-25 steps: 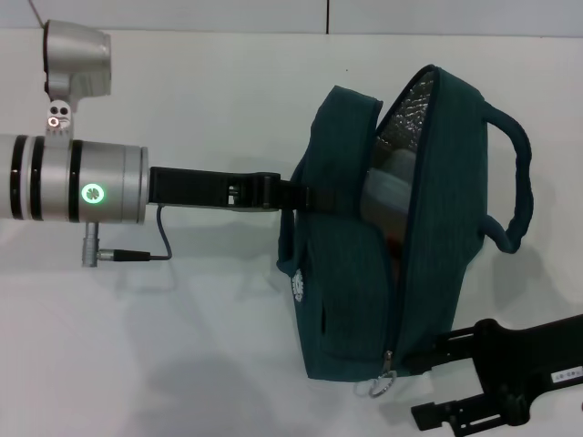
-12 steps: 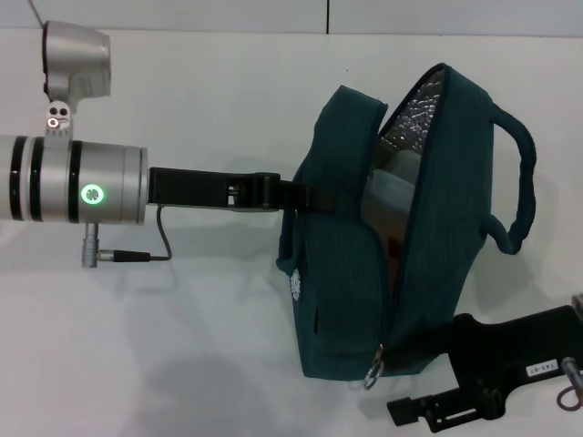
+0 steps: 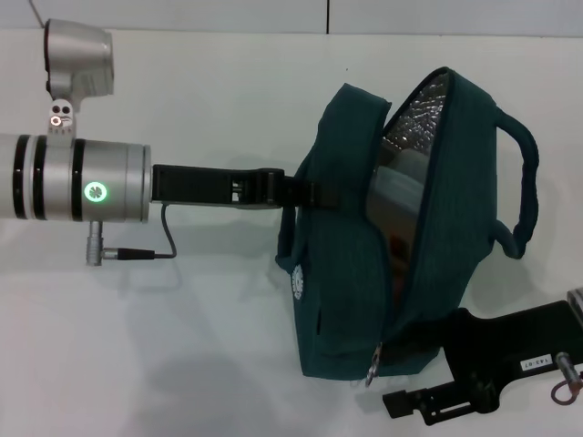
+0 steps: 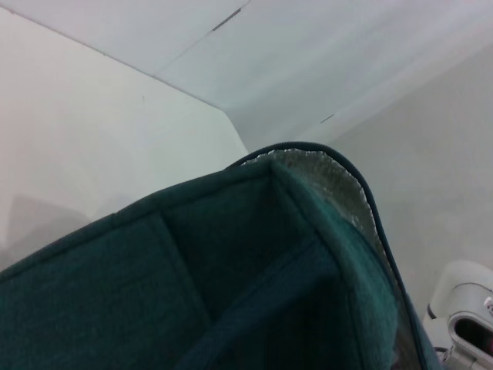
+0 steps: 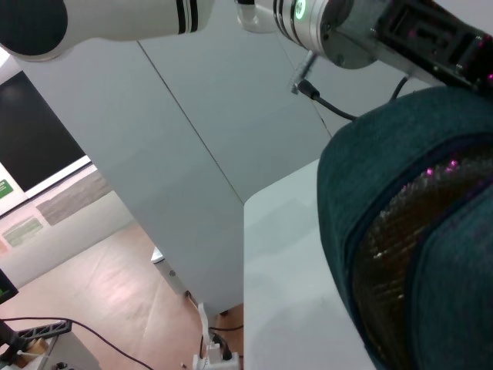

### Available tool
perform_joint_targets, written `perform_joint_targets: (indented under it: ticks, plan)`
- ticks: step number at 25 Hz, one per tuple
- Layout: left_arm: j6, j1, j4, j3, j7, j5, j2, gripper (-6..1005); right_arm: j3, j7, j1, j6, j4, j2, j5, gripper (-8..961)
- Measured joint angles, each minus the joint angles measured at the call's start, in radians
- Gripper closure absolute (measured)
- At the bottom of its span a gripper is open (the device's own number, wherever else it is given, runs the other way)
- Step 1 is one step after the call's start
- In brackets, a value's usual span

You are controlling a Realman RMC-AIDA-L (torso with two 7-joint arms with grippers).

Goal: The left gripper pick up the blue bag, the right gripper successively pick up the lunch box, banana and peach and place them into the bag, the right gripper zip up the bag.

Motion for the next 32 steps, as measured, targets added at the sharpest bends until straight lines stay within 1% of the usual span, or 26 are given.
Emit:
perform_joint_targets:
  ticks: [5,8,12,20,28,32]
  plan:
    - [0.0,-0.003,0.0,0.003,-0.007,-0.022,0.001,940,0.004,0.005,-0.002,0.048,-0.004,-0.002,0.006,263]
    - [0.0,-0.009,0.0,0.005,-0.013,-0.023,0.001,940,-0.012,0.006,0.0,0.079,-0.004,-0.001,0.013,265]
    - [0.003,-0.014,0.0,0.007,-0.017,-0.023,0.0,939,-0.056,0.009,0.015,0.064,-0.001,-0.001,0.019,268]
    - [0.005,-0.005,0.0,0.004,-0.018,-0.023,0.001,939,-0.061,0.025,0.015,0.047,-0.007,-0.005,0.023,274]
    - [0.005,-0.005,0.0,0.005,-0.017,-0.023,0.001,939,-0.061,0.025,0.012,0.08,0.0,-0.004,0.022,445]
    - [0.005,-0.005,0.0,0.005,-0.017,-0.023,0.0,939,-0.061,0.026,0.01,0.086,0.0,-0.002,0.024,619]
